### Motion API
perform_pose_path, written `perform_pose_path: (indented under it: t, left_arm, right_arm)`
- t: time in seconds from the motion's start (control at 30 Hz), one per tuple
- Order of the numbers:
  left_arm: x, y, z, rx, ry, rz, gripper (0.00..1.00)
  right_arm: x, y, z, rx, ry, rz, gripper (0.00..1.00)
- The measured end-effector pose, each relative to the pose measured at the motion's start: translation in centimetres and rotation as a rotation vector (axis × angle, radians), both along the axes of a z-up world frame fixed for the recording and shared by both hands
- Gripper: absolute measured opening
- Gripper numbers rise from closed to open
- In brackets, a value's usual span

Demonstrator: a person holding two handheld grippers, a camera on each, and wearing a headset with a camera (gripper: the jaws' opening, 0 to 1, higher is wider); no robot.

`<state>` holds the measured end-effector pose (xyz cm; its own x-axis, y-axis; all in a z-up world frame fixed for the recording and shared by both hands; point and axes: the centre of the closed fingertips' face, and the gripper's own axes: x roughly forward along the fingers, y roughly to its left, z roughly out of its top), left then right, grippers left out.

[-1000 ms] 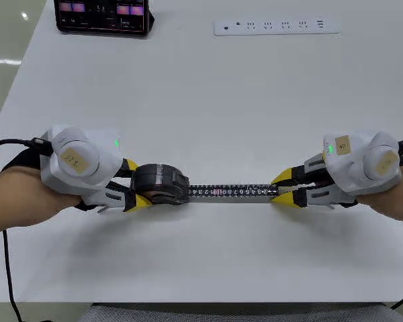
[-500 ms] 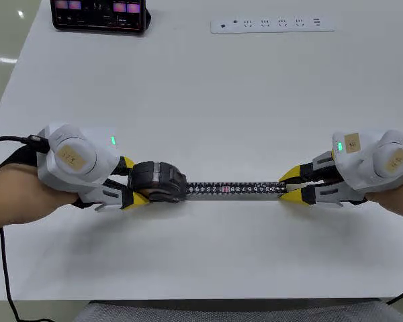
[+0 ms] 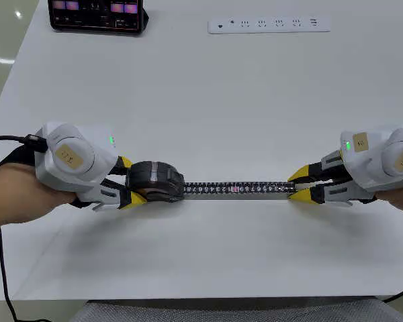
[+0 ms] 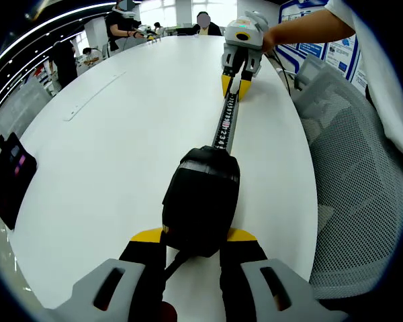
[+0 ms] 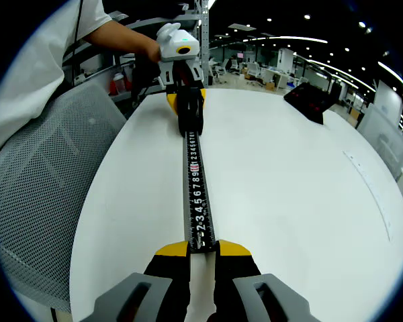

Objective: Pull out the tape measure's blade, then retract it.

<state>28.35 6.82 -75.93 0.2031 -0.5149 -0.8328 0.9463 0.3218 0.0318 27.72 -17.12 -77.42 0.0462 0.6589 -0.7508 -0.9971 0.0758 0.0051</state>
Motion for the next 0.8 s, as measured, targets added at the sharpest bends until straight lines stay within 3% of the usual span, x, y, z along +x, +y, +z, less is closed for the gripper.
perform_pose_path:
  t: [0.8]
  left_arm:
    - [0.0, 0.0, 0.0, 0.000, 0.000, -0.002, 0.25]
  right_arm:
    - [0.0, -3.2, -0.2, -0.072, -0.003, -0.002, 0.09]
